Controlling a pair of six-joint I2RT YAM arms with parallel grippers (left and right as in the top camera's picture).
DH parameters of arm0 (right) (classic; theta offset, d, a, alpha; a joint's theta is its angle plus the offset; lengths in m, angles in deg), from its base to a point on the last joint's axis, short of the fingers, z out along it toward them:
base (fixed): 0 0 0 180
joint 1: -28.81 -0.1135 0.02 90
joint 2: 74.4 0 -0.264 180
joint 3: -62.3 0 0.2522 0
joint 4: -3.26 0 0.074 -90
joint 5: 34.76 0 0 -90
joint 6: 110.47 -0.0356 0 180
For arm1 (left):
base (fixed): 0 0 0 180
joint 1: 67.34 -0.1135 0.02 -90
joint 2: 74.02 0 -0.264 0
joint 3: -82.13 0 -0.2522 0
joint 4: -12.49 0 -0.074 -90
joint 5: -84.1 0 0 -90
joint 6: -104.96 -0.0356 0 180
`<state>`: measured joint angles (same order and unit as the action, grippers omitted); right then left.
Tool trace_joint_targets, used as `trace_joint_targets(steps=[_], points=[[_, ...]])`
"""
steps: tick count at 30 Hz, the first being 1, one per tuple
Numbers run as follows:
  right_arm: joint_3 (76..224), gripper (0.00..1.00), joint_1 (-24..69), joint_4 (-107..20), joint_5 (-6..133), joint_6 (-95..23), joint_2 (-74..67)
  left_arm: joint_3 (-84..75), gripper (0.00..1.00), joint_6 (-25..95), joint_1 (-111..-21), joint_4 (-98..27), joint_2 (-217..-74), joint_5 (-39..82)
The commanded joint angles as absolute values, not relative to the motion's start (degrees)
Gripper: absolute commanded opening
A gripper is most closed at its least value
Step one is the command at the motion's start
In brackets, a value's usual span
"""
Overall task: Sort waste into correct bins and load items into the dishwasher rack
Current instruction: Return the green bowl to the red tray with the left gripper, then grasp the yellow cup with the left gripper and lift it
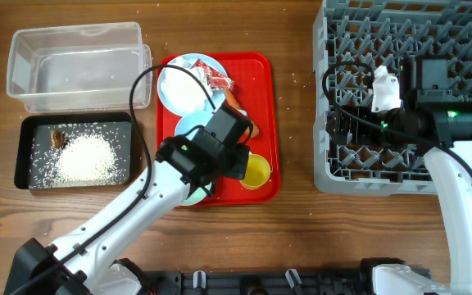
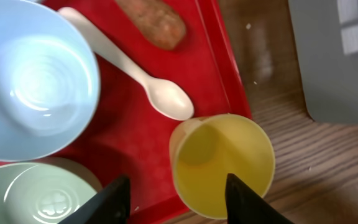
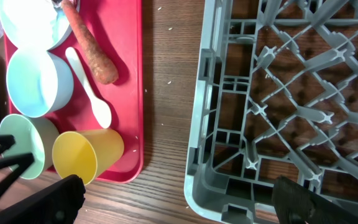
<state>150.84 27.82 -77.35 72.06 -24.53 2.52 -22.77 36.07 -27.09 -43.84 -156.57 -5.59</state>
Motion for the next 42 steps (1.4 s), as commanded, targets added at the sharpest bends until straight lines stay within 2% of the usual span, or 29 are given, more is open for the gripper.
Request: trace_joint_targets(steps=[1,3,10,12,15,22,28,36,42], points=[[152.1,0.99,27.5,-77.2,71.5,-25.0,1.9,-22.1,0.44,34.7,-25.6,-43.9,-157.6,-4.9],[152.1,0.99,27.5,-77.3,71.5,-25.0,1.9,-22.3,0.4,34.7,-25.6,-44.1,-157.7,-5.0],[152.1,1.0,27.5,-77.5,71.5,-25.0,1.9,-23.2,0.36,34.7,-25.6,-42.4,-163.1,-4.9],[152.1,1.0,27.5,-77.2,71.5,-24.9,2.0,-23.2,0.29,34.7,-25.6,-40.3,-165.6,-4.9],[152.1,1.0,27.5,-77.3,71.5,-24.8,2.0,-23.2,0.06,35.3,-25.6,-38.7,-167.5,-4.9],[152.1,1.0,27.5,-77.3,71.6,-24.6,2.0,-22.6,0.04,35.4,-26.4,-38.4,-167.1,-3.7],[152.1,1.0,27.5,-76.5,76.8,-23.3,1.9,-20.3,0.04,34.9,-36.3,-39.2,-159.8,16.1],[152.1,1.0,27.4,-69.1,106.5,-11.2,1.9,-20.3,0.04,32.1,-56.2,-37.4,-155.0,51.6],[151.8,1.0,27.4,-61.7,128.8,-5.0,1.9,-20.3,0.04,31.9,-63.1,-29.5,-155.0,74.3]])
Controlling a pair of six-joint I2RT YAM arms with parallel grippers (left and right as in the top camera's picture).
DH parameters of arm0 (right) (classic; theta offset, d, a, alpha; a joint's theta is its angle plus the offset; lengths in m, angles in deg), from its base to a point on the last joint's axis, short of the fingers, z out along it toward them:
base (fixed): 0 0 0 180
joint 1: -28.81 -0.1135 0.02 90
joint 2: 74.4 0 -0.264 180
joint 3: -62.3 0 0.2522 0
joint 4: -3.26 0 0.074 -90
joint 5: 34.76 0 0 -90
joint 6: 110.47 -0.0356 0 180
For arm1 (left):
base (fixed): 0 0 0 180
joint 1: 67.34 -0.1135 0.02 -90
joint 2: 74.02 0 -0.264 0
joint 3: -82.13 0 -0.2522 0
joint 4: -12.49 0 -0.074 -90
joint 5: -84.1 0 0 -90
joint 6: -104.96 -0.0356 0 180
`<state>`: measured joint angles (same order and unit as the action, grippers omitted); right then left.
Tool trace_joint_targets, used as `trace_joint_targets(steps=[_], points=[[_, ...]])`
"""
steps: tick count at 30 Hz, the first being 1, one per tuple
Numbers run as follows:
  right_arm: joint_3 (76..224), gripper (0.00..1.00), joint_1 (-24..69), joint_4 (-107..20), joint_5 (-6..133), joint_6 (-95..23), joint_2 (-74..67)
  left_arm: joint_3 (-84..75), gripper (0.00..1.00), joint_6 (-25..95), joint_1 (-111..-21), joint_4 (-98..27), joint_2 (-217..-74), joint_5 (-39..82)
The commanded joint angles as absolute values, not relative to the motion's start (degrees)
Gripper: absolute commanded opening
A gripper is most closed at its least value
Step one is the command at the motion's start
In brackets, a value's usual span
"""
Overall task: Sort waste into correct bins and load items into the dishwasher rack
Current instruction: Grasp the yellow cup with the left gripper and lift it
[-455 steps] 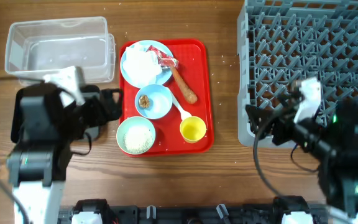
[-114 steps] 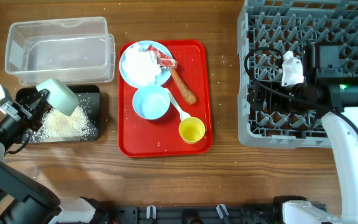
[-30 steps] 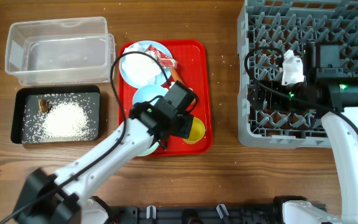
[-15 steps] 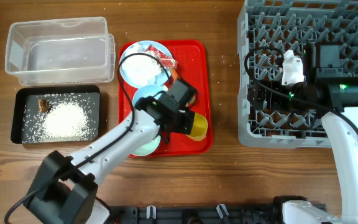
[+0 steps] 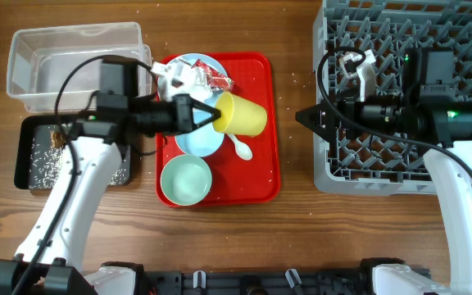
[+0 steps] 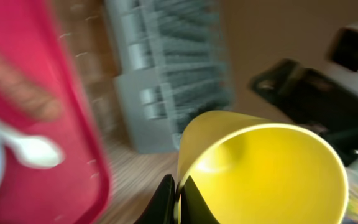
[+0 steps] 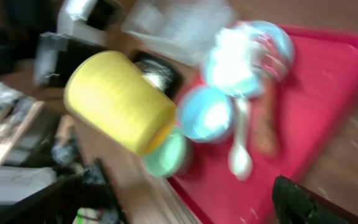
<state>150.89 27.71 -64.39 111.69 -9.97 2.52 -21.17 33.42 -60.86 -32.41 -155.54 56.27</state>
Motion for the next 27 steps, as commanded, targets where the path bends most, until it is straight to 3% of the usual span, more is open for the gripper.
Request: trace_joint_targets(steps=[1,9,18,22,27], points=[[151.7,1.0,27.4,-60.5,130.7,-5.0,1.9,-20.3,0.04,31.9,-63.4,-28.0,-155.0,76.9],[151.7,1.0,20.6,-53.8,133.7,-5.7,2.9,-20.3,0.04,31.9,-63.0,-25.6,-155.0,80.1],[151.7,0.99,12.0,-47.1,119.8,-14.7,5.8,-20.3,0.04,32.0,-63.0,-25.0,-155.0,81.3],[151.7,0.89,8.5,-43.2,117.4,-17.6,6.4,-20.3,0.04,32.1,-63.0,-24.2,-155.0,81.3],[151.7,0.68,6.8,-42.5,116.7,-18.1,6.4,-20.3,0.04,32.4,-63.0,-22.4,-155.0,81.3]])
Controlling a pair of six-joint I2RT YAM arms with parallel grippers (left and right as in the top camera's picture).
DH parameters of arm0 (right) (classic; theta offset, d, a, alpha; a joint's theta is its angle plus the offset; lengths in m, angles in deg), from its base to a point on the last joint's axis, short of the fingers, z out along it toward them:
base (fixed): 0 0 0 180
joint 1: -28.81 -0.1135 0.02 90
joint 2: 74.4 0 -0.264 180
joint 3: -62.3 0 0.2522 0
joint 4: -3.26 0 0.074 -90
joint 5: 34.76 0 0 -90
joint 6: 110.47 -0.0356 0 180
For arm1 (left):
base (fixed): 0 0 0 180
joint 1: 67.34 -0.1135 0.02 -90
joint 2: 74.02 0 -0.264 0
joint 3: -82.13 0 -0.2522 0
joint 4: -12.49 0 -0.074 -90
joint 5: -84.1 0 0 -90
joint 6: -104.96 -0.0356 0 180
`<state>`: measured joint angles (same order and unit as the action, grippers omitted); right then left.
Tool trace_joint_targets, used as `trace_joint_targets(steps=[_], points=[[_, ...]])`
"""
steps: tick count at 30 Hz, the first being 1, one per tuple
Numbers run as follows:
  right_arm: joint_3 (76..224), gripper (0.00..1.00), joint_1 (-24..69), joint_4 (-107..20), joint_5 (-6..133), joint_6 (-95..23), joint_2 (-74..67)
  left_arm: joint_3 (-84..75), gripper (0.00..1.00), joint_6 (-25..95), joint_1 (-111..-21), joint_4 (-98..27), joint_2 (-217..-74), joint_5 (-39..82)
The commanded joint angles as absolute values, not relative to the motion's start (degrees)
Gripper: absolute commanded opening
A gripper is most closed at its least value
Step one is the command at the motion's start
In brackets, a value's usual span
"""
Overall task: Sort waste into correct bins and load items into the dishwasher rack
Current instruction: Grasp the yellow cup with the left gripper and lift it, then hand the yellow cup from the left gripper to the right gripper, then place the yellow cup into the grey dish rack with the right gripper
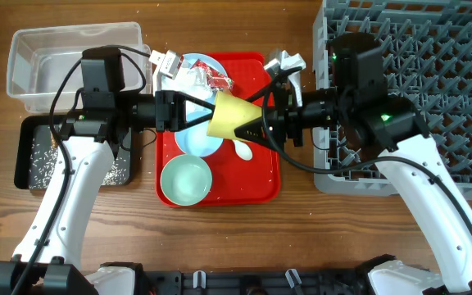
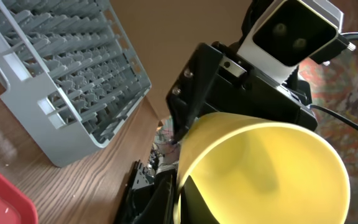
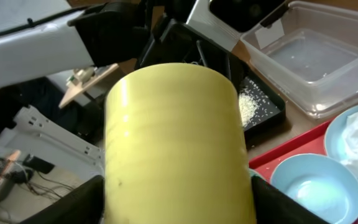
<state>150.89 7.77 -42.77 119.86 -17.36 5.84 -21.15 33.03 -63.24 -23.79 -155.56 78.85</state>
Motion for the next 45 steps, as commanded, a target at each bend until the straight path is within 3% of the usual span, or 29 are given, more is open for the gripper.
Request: trace_joint_targets(steps=[1,5,7,12,15,17,23,27,32,38,45], points=[[151.7,0.67,6.6,-42.4,116.7,-18.1,6.4,-20.3,0.04,33.7,-63.0,-21.3,-155.0,81.3],[151.7,0.65,5.9,-42.2,116.5,-18.0,6.4,-20.3,0.04,39.6,-63.0,-15.1,-155.0,81.3],[151.7,0.58,5.9,-42.3,116.5,-18.1,6.4,-20.3,0.04,40.1,-63.0,-13.8,-155.0,81.3],[151.7,0.54,5.9,-42.3,115.6,-18.5,6.4,-20.3,0.04,40.0,-63.0,-13.8,-155.0,80.8],[151.7,0.53,6.0,-42.3,115.6,-19.2,6.4,-20.3,0.17,39.8,-63.0,-13.9,-155.0,80.0],[151.7,0.52,7.1,-42.3,115.4,-20.5,6.4,-20.3,0.31,39.4,-63.0,-13.9,-155.0,79.9],[151.7,0.51,12.7,-46.4,111.5,-23.8,5.4,-20.3,0.45,38.5,-63.0,-14.4,-155.0,78.3],[151.7,0.51,18.2,-53.0,102.1,-27.1,2.8,-20.3,0.51,33.4,-63.0,-23.4,-155.0,63.8],[151.7,0.48,24.8,-61.3,88.0,-33.1,-0.9,-20.3,0.51,31.6,-63.0,-36.0,-155.0,41.2],[151.7,0.48,30.6,-76.6,72.6,-35.7,-1.5,-20.4,0.49,31.6,-62.2,-41.6,-155.3,31.6],[151.7,0.47,34.5,-85.9,66.5,-35.5,0.2,-20.4,0.5,31.6,-53.3,-41.9,-158.5,20.3]])
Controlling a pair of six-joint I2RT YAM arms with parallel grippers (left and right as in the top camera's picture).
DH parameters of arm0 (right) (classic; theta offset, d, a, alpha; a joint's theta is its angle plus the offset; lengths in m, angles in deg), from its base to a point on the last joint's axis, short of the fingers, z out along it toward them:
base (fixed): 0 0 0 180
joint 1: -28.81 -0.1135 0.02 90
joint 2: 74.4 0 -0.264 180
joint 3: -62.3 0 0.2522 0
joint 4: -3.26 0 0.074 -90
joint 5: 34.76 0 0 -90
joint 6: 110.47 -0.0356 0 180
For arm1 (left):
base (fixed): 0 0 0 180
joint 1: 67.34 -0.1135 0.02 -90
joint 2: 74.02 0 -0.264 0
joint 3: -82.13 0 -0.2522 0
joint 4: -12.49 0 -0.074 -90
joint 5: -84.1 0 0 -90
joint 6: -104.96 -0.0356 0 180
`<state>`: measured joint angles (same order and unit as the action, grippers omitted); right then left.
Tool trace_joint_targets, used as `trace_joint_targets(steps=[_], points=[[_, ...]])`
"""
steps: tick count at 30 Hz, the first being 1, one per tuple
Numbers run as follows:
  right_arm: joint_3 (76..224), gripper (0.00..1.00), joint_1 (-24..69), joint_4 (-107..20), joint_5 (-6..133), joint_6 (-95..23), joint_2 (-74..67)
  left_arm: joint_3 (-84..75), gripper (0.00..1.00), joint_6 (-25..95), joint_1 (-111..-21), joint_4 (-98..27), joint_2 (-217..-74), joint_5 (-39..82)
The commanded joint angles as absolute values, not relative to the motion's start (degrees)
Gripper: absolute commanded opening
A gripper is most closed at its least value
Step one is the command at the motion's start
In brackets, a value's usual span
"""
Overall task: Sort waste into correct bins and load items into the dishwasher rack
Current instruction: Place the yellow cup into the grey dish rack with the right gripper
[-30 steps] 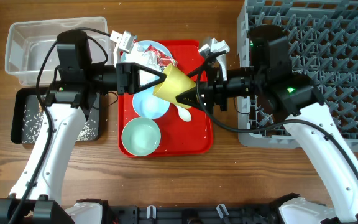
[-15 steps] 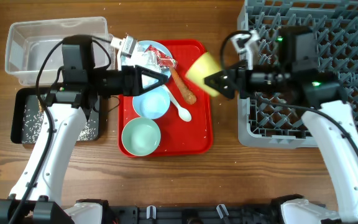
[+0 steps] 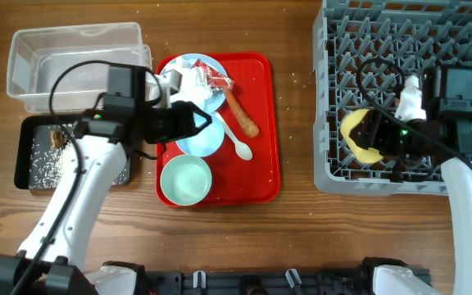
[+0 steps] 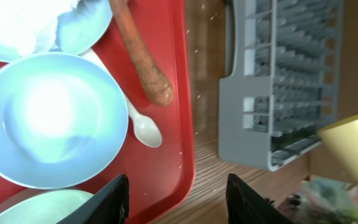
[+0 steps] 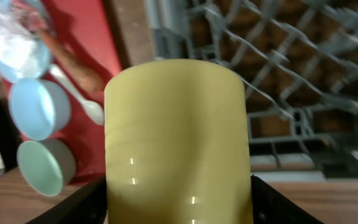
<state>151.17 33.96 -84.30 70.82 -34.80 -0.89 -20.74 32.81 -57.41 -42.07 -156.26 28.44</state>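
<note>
The yellow cup [image 5: 178, 137] lies sideways in my right gripper [image 5: 178, 208], which is shut on its body. In the overhead view the yellow cup [image 3: 357, 135] hangs over the left part of the grey dishwasher rack [image 3: 408, 33]. My left gripper [image 4: 179, 205] is open and holds nothing. It hovers low over the red tray [image 3: 265, 176]. On that tray are a blue bowl [image 4: 48, 118], a white spoon [image 4: 143, 129], a carrot [image 4: 143, 56] and a green bowl [image 3: 186, 180].
A plate with crumpled paper and a red wrapper [image 3: 197, 78] sits at the tray's far end. A clear plastic bin [image 3: 76, 61] and a black bin with rice [image 3: 72, 156] stand left of the tray. Rice grains dot the wood.
The left gripper has let go of the yellow cup and is open over the tray. The right gripper has the cup and has moved from above the tray to over the rack.
The cup stood on the tray's near right corner with my open left gripper above it and my right gripper over the rack. Then the left held it up over the tray. Then both grippers were on it. Now the right alone holds it at the rack.
</note>
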Motion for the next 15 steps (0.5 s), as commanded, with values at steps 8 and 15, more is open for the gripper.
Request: trace_joint_targets(steps=[8,15], points=[[151.7,0.46,34.5,-90.7,63.8,-33.9,10.6,-20.4,0.52,31.7,-48.3,-41.9,-160.1,10.9],[151.7,0.47,34.5,-90.6,65.1,-31.7,17.8,-20.4,0.51,31.7,-48.3,-41.9,-160.2,10.9]])
